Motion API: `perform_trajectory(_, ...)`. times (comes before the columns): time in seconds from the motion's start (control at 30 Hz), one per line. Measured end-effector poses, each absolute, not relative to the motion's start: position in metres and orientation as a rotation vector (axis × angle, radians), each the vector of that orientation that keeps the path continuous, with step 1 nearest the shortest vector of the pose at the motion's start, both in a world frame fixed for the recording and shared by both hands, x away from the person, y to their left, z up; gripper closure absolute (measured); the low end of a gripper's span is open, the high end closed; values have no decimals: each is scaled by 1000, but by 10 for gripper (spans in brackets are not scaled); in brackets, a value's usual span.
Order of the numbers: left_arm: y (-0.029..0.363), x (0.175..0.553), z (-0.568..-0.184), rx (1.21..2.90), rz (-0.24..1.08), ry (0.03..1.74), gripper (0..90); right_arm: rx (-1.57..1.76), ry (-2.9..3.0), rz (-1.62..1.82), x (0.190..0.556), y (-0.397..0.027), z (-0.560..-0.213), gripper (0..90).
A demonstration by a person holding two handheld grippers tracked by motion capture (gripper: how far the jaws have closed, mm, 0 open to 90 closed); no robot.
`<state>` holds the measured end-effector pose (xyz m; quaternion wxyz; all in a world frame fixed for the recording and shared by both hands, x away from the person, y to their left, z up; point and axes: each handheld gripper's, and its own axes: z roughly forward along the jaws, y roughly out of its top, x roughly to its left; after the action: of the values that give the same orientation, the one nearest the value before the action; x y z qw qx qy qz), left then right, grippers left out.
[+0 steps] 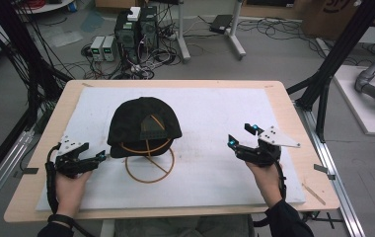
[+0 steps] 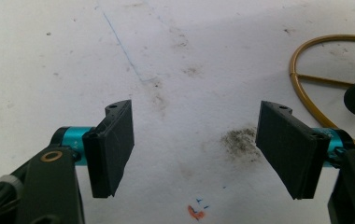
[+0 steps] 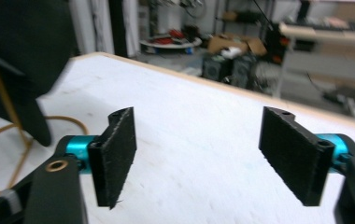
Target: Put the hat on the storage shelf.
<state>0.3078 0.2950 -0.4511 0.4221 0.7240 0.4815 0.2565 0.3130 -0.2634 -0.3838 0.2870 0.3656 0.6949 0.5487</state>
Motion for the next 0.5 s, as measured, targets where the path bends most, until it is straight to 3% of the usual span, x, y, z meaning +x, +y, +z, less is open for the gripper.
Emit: perform_trajectory(0.5, 297, 305, -451, 1783, 652, 1193, 267, 1362, 1810, 1339, 341, -311, -431, 256)
